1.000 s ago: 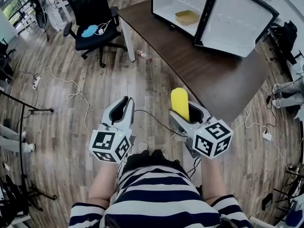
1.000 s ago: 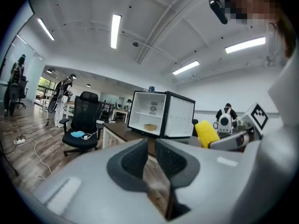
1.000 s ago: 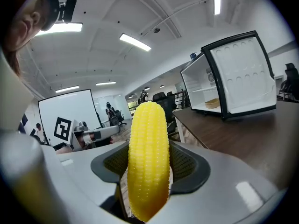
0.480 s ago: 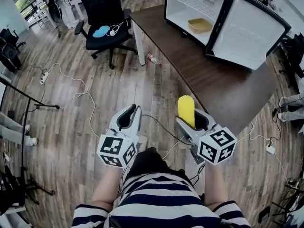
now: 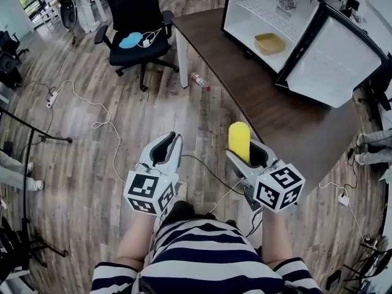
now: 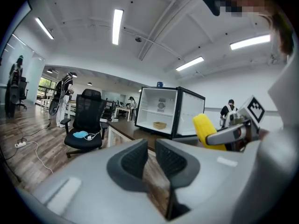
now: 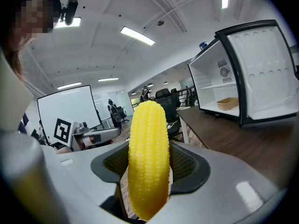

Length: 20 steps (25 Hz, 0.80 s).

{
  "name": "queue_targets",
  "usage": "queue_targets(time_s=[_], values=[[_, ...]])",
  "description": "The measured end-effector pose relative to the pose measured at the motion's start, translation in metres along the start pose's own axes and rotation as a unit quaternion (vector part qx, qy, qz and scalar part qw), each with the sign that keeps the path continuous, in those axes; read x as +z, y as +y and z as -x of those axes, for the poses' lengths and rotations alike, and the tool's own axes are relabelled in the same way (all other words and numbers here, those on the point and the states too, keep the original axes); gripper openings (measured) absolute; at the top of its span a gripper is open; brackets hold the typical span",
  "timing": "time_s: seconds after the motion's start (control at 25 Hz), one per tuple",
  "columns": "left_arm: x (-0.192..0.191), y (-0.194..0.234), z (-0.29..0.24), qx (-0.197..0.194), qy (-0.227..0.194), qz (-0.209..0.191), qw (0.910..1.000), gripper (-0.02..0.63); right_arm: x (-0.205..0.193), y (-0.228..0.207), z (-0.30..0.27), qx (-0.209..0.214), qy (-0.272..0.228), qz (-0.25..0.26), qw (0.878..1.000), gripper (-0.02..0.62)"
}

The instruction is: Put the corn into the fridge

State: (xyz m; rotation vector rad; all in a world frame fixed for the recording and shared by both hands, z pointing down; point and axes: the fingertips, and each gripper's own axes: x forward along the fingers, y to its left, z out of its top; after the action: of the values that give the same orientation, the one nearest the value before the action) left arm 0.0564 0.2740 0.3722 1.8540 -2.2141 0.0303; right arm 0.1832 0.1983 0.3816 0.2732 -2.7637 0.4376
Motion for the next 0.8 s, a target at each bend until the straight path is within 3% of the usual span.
queue_targets(time_s=[0.44,0.8], values=[[0.017,0.107,-0.037,-0.006,0.011,0.008,0.9999,0.000,0.042,-0.003,-0.114,0.002,0.012,0.006,1.000,0.253],[0.022,0.152,-0.061,-0.031,0.032,-0.009,0.9990,0.000,0.062,-0.005,-0.175,-0.005,0.016,0.003,1.000,0.252]])
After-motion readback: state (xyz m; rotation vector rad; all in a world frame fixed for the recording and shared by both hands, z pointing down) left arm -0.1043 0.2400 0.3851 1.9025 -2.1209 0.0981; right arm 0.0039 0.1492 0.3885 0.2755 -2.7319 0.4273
